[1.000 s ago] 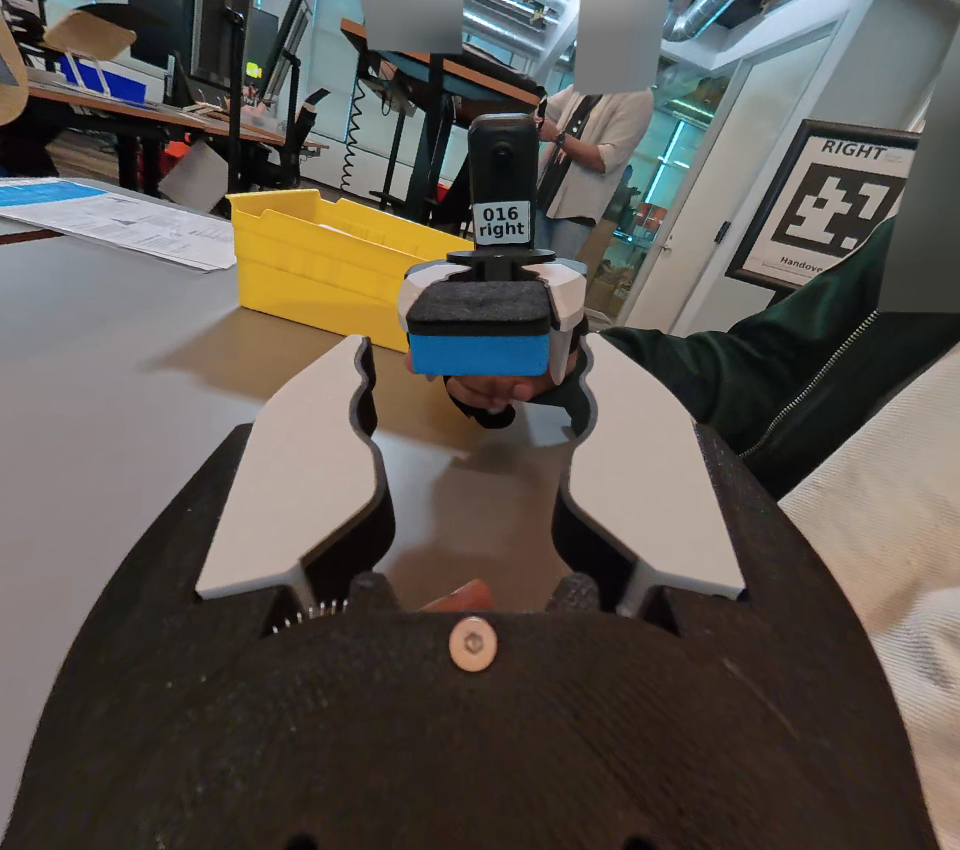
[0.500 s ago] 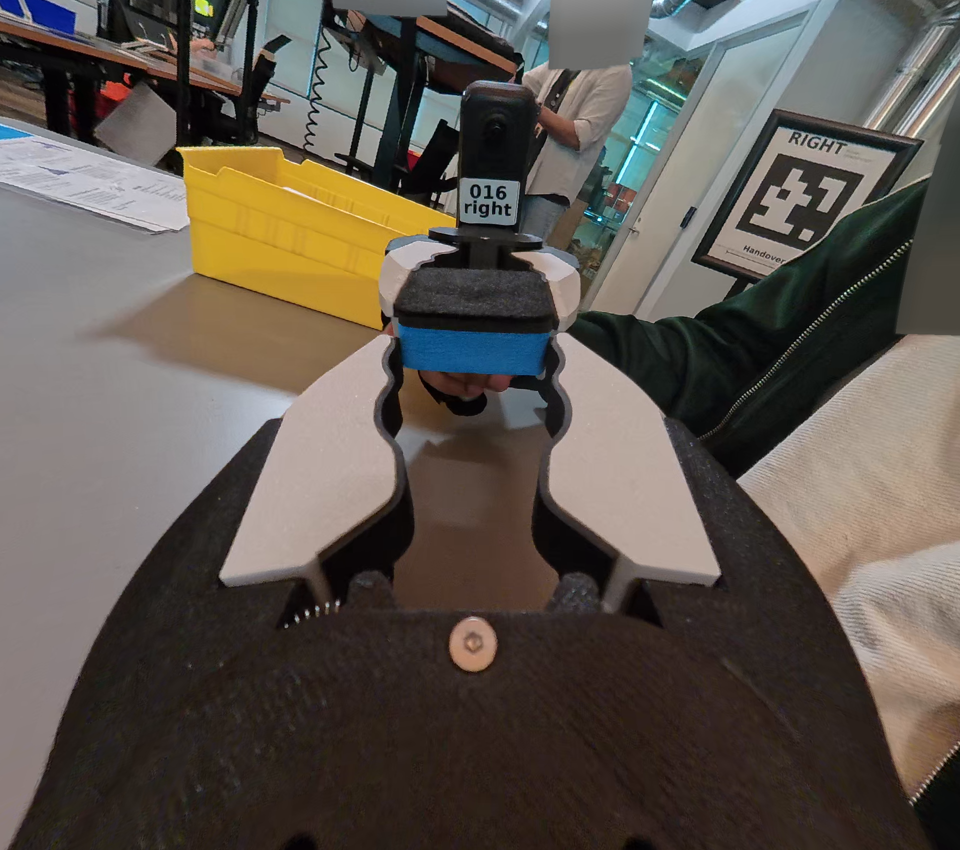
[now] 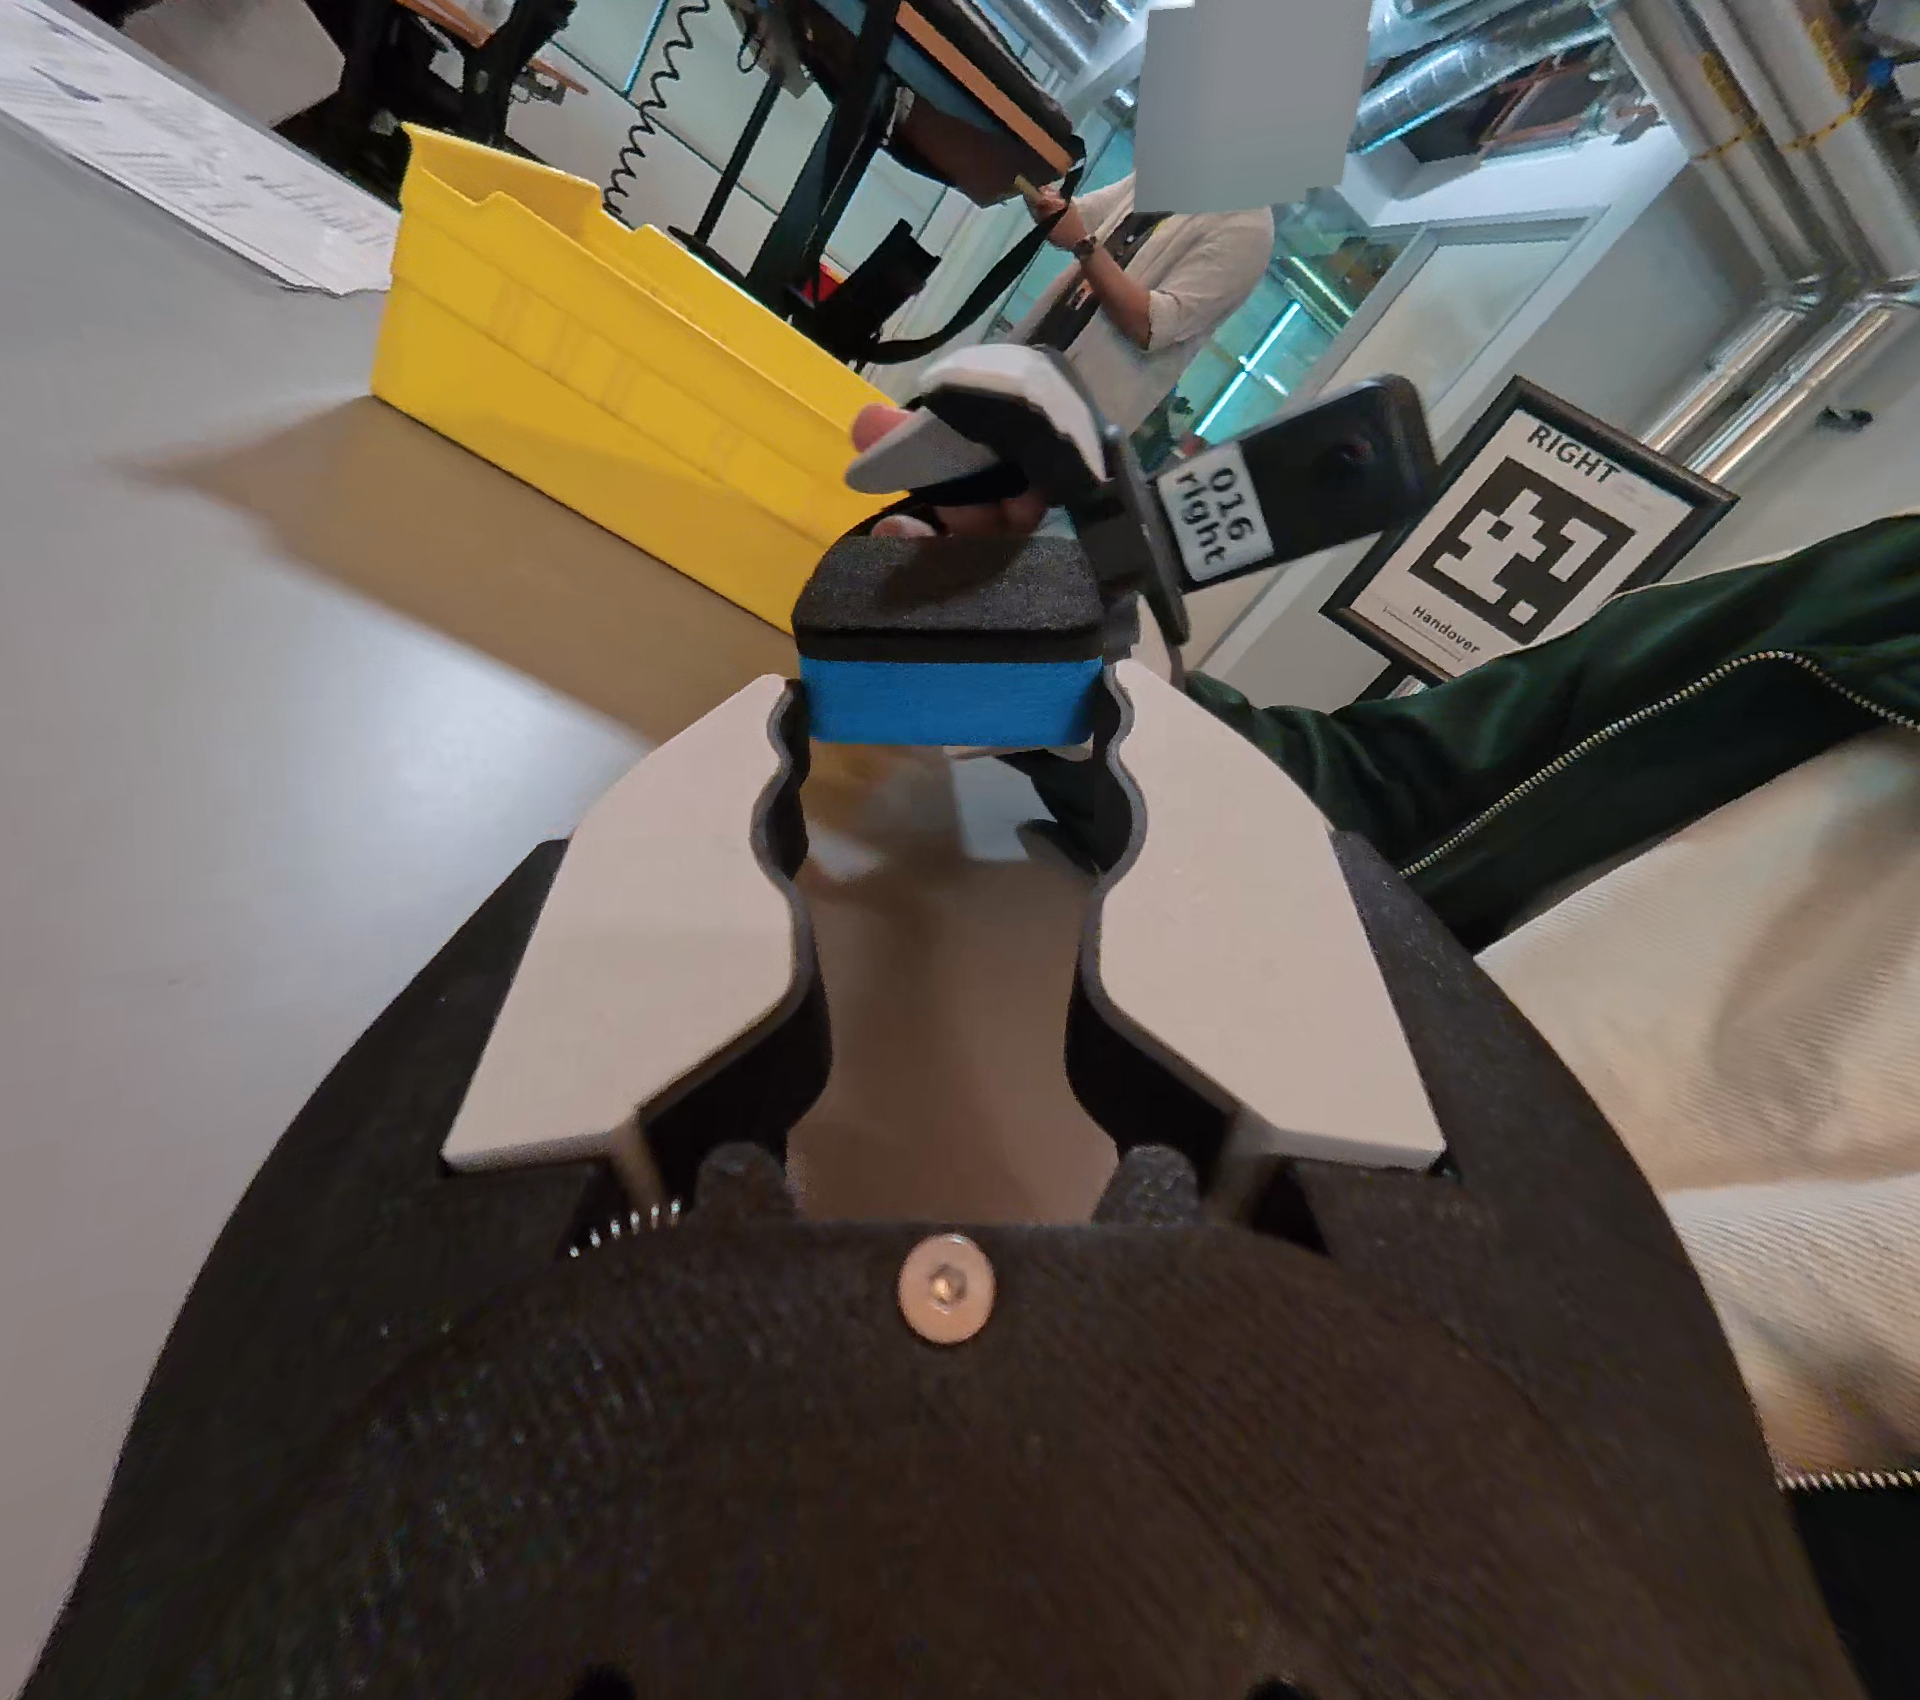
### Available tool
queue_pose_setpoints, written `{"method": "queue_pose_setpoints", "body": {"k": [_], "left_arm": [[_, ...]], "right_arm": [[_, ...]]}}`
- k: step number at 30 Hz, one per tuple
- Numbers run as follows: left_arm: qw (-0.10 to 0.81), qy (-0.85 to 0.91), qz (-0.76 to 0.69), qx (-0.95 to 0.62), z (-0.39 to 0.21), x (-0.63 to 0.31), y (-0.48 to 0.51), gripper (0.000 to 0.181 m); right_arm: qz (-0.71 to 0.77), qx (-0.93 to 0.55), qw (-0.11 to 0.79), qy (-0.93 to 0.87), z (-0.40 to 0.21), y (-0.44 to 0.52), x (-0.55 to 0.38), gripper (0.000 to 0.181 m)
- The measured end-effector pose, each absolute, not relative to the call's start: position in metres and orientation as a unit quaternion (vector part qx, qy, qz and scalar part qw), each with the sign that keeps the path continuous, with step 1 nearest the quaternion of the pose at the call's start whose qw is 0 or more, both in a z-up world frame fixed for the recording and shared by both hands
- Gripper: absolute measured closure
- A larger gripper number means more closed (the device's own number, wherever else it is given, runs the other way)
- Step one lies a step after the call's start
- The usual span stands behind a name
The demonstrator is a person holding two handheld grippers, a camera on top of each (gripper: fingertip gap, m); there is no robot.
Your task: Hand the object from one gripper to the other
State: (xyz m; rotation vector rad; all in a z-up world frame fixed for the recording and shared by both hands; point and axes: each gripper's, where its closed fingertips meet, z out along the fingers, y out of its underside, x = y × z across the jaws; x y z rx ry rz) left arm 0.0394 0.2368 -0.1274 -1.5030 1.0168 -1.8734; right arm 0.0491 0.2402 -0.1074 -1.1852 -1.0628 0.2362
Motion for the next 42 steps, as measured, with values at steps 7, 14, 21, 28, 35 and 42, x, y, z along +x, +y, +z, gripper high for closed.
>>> {"method": "queue_pose_setpoints", "body": {"k": [7, 14, 21, 28, 35, 42], "left_arm": [[0.330, 0.387, -0.596, -0.622, -0.148, 0.042, 0.258, 0.126], [0.357, 0.405, -0.545, -0.642, -0.159, 0.057, 0.251, 0.126], [0.373, 0.416, -0.532, -0.635, -0.158, 0.058, 0.250, 0.126], [0.364, 0.391, -0.581, -0.615, -0.148, 0.054, 0.252, 0.113], [0.378, 0.381, -0.595, -0.599, -0.142, 0.049, 0.257, 0.114], [0.369, 0.357, -0.654, -0.556, -0.125, 0.046, 0.251, 0.131]], "right_arm": [[-0.222, -0.508, 0.612, -0.564, -0.130, 0.255, 0.062, 0.143], [-0.357, -0.480, 0.525, -0.606, -0.153, 0.266, 0.057, 0.151], [-0.342, -0.492, 0.526, -0.604, -0.153, 0.265, 0.058, 0.156], [-0.217, -0.580, 0.591, -0.517, -0.144, 0.271, 0.072, 0.157], [0.138, -0.665, 0.644, -0.353, -0.124, 0.267, 0.081, 0.157], [0.436, -0.650, 0.587, -0.208, -0.106, 0.255, 0.062, 0.157]]}}
